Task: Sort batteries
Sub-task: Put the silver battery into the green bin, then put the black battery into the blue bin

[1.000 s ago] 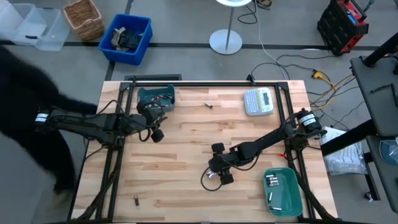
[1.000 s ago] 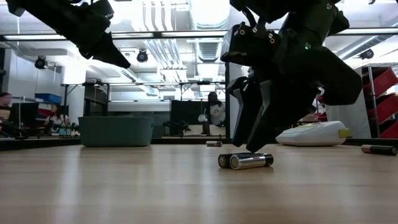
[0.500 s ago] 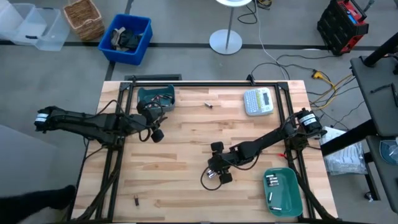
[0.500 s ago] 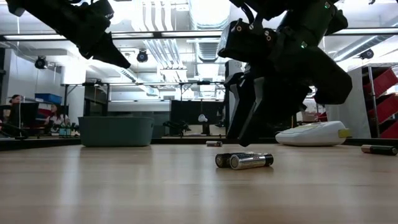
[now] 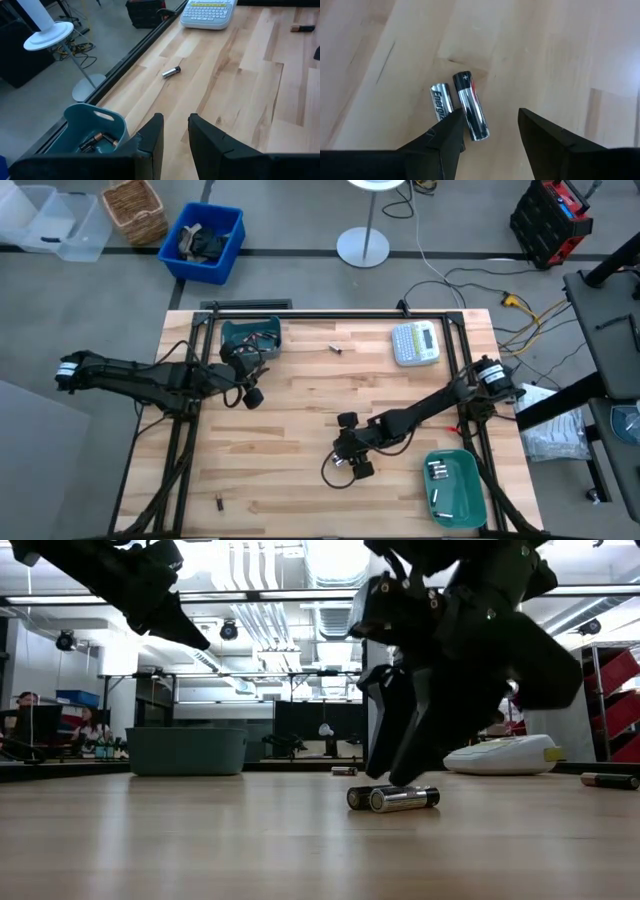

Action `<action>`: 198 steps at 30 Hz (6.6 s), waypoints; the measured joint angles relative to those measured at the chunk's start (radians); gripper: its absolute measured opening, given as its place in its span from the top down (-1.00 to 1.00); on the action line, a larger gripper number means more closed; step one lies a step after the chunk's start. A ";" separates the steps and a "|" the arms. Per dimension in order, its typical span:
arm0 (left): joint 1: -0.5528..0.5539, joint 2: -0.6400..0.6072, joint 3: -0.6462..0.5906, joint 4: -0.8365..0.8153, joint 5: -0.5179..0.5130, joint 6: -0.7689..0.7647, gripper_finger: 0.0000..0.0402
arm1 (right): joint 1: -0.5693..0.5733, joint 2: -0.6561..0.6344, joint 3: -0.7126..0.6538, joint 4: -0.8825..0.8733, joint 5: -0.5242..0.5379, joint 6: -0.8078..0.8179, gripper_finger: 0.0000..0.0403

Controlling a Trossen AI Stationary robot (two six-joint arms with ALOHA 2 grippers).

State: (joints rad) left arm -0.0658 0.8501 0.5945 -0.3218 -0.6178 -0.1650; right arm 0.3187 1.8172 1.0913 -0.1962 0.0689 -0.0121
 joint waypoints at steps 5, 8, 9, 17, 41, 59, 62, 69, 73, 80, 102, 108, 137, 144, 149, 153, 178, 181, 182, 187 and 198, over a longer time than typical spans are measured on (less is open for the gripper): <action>0.000 0.000 0.000 0.000 0.000 0.000 0.65 | 0.000 0.019 0.000 0.003 0.000 0.005 0.10; 0.000 0.000 0.000 0.000 0.000 0.000 0.65 | 0.000 0.033 0.000 0.005 -0.002 0.005 0.12; 0.000 0.000 0.000 0.000 0.000 0.000 0.65 | 0.000 0.038 -0.001 0.007 -0.002 0.004 0.12; 0.000 0.000 0.000 0.000 0.000 0.000 0.65 | -0.019 0.048 -0.001 0.024 -0.009 -0.015 0.11; 0.000 0.000 0.000 -0.001 0.000 0.003 0.65 | -0.083 0.049 -0.014 0.028 -0.119 -0.103 0.82; 0.000 0.000 0.000 -0.003 0.000 0.003 0.65 | -0.084 -0.121 -0.017 -0.114 -0.119 -0.046 0.81; 0.000 0.000 -0.001 -0.005 0.000 0.003 0.65 | -0.083 -0.193 0.001 -0.248 -0.120 0.012 0.81; 0.000 0.000 -0.001 -0.009 0.000 0.003 0.65 | -0.043 -0.340 0.058 -0.619 -0.157 0.225 0.81; 0.000 0.000 -0.001 -0.010 0.000 0.003 0.65 | 0.007 -0.417 0.064 -0.777 -0.218 0.391 0.81; 0.000 0.000 -0.001 -0.009 0.000 0.003 0.65 | 0.141 -0.506 0.064 -1.012 -0.357 0.757 0.81; 0.000 0.000 -0.001 -0.008 0.000 -0.005 0.65 | 0.434 -0.387 -0.042 -0.939 -0.757 1.277 0.81; 0.000 0.000 -0.001 -0.009 0.000 -0.005 0.65 | 0.434 -0.311 -0.057 -0.915 -0.763 1.195 0.81; 0.000 0.000 -0.001 -0.009 0.000 -0.005 0.65 | 0.434 -0.177 -0.063 -0.891 -0.775 0.997 0.42; 0.000 0.000 -0.001 -0.008 0.000 -0.005 0.65 | 0.404 -0.233 -0.061 -0.899 -0.770 1.023 0.40; 0.000 0.000 -0.001 -0.008 0.000 -0.005 0.65 | 0.356 -0.288 -0.033 -0.894 -0.624 0.988 0.49; 0.000 0.000 -0.001 -0.003 0.000 -0.005 0.65 | 0.304 -0.319 -0.008 -0.891 -0.471 0.916 0.58; 0.000 0.000 -0.001 -0.003 0.008 -0.032 0.65 | 0.083 -0.327 0.016 -0.497 0.074 0.303 0.69; 0.000 0.000 -0.001 -0.003 0.008 -0.032 0.65 | 0.065 -0.327 0.016 -0.465 0.119 0.295 0.64; 0.000 0.000 -0.001 -0.003 0.008 -0.032 0.65 | 0.056 -0.327 0.016 -0.465 0.129 0.307 0.62; 0.000 0.000 -0.001 -0.003 0.008 -0.032 0.65 | -0.012 -0.327 0.016 -0.506 0.178 0.491 0.51; 0.000 0.000 -0.001 -0.003 0.008 -0.032 0.65 | -0.170 -0.327 0.015 -0.955 0.166 0.854 0.26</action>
State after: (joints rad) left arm -0.0654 0.8501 0.5938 -0.3252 -0.6094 -0.1967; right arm 0.1491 1.4906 1.1063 -1.1515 0.2353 0.8418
